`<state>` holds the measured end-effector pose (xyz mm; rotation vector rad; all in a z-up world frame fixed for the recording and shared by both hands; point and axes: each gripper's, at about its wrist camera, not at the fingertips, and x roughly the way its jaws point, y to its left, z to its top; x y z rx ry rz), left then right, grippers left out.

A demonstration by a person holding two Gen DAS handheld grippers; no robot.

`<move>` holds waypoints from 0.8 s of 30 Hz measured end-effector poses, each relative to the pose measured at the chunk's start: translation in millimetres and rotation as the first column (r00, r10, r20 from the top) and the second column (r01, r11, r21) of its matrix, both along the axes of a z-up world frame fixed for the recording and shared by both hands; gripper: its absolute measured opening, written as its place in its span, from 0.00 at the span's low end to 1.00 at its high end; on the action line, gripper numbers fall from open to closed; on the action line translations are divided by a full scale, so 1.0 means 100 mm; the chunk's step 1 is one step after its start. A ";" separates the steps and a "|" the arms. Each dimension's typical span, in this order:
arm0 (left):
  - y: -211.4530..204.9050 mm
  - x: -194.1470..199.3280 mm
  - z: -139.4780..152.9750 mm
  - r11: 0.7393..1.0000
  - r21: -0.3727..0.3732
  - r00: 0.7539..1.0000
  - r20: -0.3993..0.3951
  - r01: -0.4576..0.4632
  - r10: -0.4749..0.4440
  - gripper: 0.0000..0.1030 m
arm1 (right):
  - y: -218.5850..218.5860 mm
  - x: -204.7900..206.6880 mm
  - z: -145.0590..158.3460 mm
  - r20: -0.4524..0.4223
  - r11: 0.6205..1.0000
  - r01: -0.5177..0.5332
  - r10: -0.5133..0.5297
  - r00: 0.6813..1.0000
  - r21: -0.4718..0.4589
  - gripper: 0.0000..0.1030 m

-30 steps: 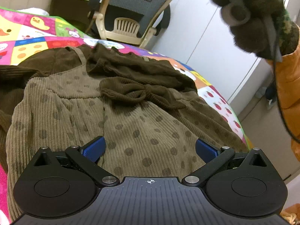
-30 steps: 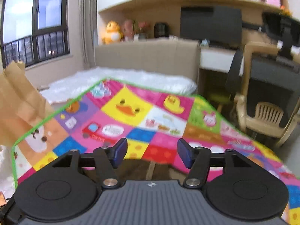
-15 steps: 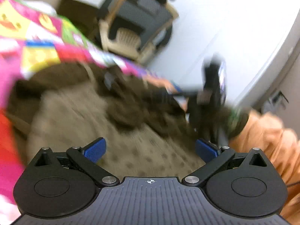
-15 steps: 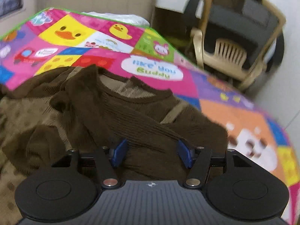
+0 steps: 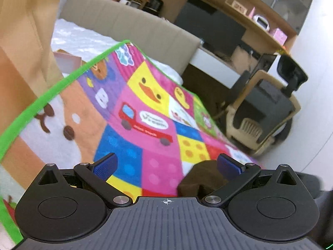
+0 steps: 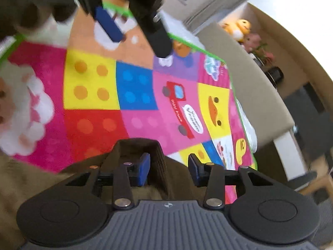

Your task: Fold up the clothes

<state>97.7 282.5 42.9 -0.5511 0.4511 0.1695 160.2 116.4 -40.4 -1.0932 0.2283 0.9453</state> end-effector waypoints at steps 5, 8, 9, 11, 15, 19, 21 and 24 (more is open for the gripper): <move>-0.10 0.00 -0.19 0.992 -0.049 0.993 -0.024 0.114 -0.115 1.00 | 0.13 0.29 -0.11 -0.103 0.992 0.117 -0.112 0.988 0.043 0.04; -0.21 0.05 -0.34 0.982 -0.060 0.980 -0.075 0.180 -0.184 1.00 | -0.15 0.54 0.20 -0.282 0.946 0.242 -0.177 0.943 0.215 0.04; -0.25 0.06 -0.39 0.978 -0.058 0.974 -0.094 0.200 -0.204 1.00 | -0.24 0.59 0.27 -0.329 0.932 0.265 -0.176 0.928 0.247 0.04; -0.35 0.12 -0.44 0.972 -0.025 0.965 -0.118 0.234 -0.235 1.00 | -0.41 0.63 0.39 -0.393 0.911 0.291 -0.163 0.905 0.292 0.05; -0.53 0.34 -0.53 0.959 0.053 0.946 -0.189 0.277 -0.262 0.98 | -0.86 0.60 0.51 -0.451 0.856 0.346 -0.153 0.879 0.384 0.12; -0.63 0.51 -0.65 0.947 0.071 0.919 -0.273 0.314 -0.285 0.73 | -1.51 0.51 0.53 -0.526 0.760 0.440 -0.153 0.836 0.478 0.56; -0.66 0.52 -0.70 0.947 0.063 0.913 -0.294 0.315 -0.284 0.72 | -1.89 0.44 0.49 -0.565 0.705 0.499 -0.168 0.808 0.504 0.69; -0.78 0.52 -0.73 0.933 0.068 0.901 -0.294 0.353 -0.319 0.72 | -2.39 0.43 0.36 -0.638 0.617 0.603 -0.202 0.743 0.507 0.81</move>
